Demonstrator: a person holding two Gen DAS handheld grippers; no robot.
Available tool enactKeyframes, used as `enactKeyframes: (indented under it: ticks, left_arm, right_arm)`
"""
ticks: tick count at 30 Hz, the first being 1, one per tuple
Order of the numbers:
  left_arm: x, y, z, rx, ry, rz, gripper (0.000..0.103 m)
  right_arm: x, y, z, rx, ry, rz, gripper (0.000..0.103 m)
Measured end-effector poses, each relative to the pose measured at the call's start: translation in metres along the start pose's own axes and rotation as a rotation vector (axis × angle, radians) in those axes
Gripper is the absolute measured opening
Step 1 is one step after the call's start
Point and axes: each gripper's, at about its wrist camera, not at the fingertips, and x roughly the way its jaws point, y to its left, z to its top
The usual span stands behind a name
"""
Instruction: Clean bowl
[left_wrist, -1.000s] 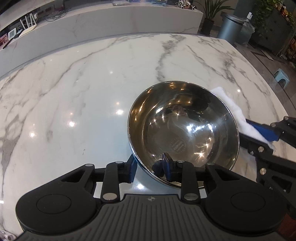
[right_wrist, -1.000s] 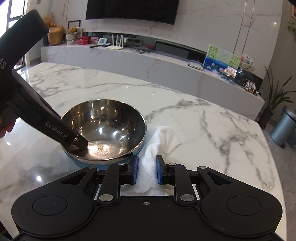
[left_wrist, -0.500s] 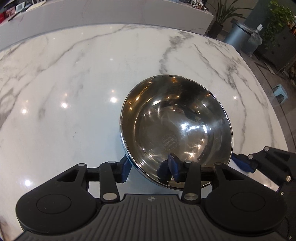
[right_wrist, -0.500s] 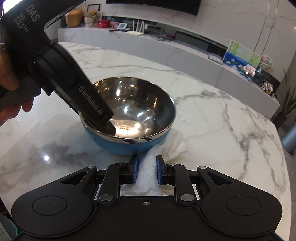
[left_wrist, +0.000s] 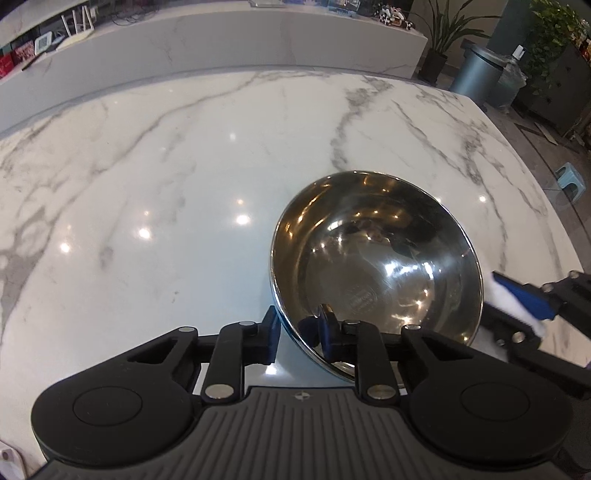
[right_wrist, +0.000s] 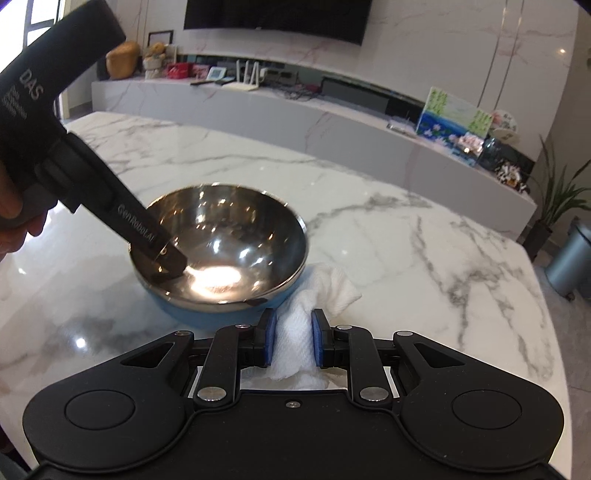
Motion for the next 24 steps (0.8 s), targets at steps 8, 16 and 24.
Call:
enactKeyframes:
  ticks: [8, 16, 24]
  left_arm:
    - [0.002, -0.001, 0.000, -0.020, -0.003, 0.002, 0.020]
    - [0.006, -0.001, -0.003, -0.028, 0.015, -0.013, 0.033]
    - [0.004, -0.009, -0.006, 0.075, -0.036, 0.021, 0.032]
  right_arm:
    - [0.002, 0.000, 0.000, 0.009, 0.004, 0.014, 0.019]
    - [0.004, 0.011, -0.002, -0.045, 0.036, 0.079, 0.019]
    - [0.009, 0.014, -0.005, -0.061, 0.066, 0.089, 0.018]
